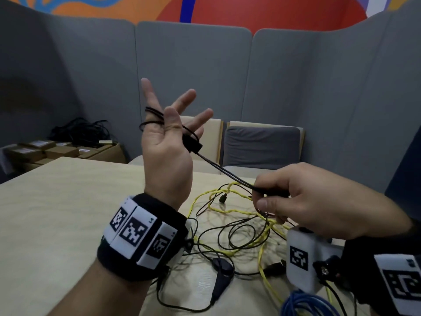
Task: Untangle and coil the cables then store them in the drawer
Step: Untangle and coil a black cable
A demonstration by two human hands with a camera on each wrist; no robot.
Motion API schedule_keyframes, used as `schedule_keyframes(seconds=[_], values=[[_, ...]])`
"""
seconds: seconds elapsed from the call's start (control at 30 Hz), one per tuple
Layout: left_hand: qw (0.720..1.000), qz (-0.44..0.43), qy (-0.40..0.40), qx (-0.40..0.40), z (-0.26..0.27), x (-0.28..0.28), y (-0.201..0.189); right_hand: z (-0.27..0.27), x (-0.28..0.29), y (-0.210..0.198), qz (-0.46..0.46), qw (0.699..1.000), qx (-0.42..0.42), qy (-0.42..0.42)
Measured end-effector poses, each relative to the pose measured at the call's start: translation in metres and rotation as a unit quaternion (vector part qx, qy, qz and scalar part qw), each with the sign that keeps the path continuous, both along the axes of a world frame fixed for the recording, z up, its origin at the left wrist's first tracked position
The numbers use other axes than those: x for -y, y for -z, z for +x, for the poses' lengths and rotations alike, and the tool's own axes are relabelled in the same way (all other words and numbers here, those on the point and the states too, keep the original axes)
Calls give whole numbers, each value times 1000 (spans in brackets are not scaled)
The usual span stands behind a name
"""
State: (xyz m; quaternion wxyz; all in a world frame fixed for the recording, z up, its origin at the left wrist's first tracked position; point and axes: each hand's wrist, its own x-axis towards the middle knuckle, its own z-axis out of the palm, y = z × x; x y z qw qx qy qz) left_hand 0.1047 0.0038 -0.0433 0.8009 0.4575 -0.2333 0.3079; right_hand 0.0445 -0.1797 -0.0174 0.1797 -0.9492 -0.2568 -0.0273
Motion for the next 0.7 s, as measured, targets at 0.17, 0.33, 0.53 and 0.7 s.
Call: schedule_keyframes(seconds=[0.17, 0.33, 0.53, 0.7], values=[[994, 98, -34, -19, 6, 1, 9, -5, 1, -5, 81, 993, 84, -9], [981, 192, -23, -20, 7, 2, 14, -6, 3, -5, 194, 955, 222, -15], [904, 421, -24, -65, -1, 4, 17, -3, 4, -4, 278, 894, 351, 3], [853, 497, 131, -88, -20, 9, 9, 1, 9, -4, 290, 868, 400, 41]])
